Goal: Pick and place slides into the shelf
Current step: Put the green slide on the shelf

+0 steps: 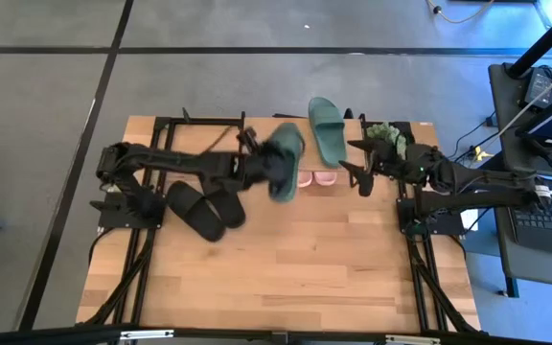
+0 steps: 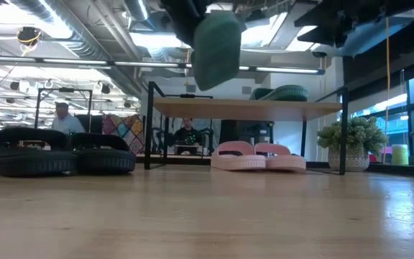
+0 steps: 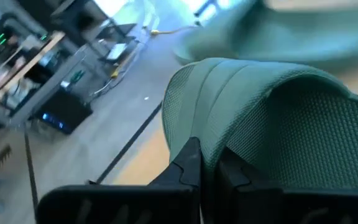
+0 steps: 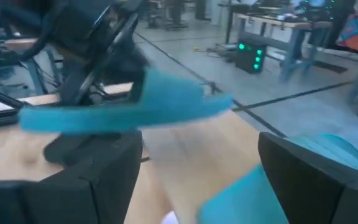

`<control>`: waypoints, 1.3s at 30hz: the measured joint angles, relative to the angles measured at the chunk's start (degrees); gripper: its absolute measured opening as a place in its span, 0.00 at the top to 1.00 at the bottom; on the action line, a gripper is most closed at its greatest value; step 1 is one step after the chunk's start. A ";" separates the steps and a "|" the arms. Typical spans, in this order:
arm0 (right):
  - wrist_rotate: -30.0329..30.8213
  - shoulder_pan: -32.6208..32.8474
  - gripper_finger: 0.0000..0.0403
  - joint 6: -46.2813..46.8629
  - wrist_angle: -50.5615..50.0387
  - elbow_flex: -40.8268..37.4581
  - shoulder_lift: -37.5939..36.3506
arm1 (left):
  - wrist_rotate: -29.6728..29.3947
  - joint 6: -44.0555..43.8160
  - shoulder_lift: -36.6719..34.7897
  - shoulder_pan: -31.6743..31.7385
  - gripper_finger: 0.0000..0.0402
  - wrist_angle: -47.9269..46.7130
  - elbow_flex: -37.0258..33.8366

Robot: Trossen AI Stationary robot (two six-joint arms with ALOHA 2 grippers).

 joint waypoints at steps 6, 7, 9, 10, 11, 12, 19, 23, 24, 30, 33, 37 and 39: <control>-0.33 -0.96 0.21 2.58 -5.88 0.00 0.80 | -0.02 7.12 0.54 7.02 0.99 11.04 0.07; -0.38 -0.96 0.21 2.90 -7.24 0.00 1.06 | -0.14 9.61 1.17 7.66 0.99 13.88 0.18; -0.43 -0.96 0.21 3.32 -9.51 0.00 1.57 | 0.33 13.42 2.23 8.63 0.99 15.70 0.67; -0.41 -0.96 0.21 4.18 -10.75 0.00 1.80 | 0.51 14.47 3.27 9.03 0.99 15.43 2.03; -0.43 -0.96 0.21 4.91 -11.88 0.00 2.00 | 1.15 14.93 4.57 9.42 0.99 15.16 3.95; -0.43 -0.96 0.21 5.79 -13.02 0.00 2.18 | 1.74 14.99 5.80 9.79 0.99 13.33 6.05; -0.41 -0.89 0.21 7.63 -16.83 0.00 2.29 | -0.62 13.59 14.34 10.96 0.99 -1.59 21.30; -0.41 -0.89 0.21 7.56 -17.69 0.00 2.32 | -3.32 13.00 17.78 11.19 0.99 -4.70 25.11; -0.41 -0.89 0.21 7.52 -17.95 0.00 2.32 | -3.30 12.51 18.56 11.23 0.99 -5.33 25.55; -0.41 -0.87 0.21 7.28 -18.48 0.00 2.32 | -2.98 10.09 21.74 12.35 0.99 -6.16 26.09; -0.41 -0.87 0.21 7.20 -19.10 0.00 2.32 | -2.33 9.81 22.95 12.95 0.99 -6.28 26.09; -0.41 -0.87 0.21 7.15 -19.41 0.00 2.32 | 0.87 7.29 23.71 13.45 0.99 -7.58 26.09; -0.41 -0.87 0.21 7.13 -19.49 0.00 2.32 | 1.01 6.16 23.86 13.49 0.99 -8.47 26.16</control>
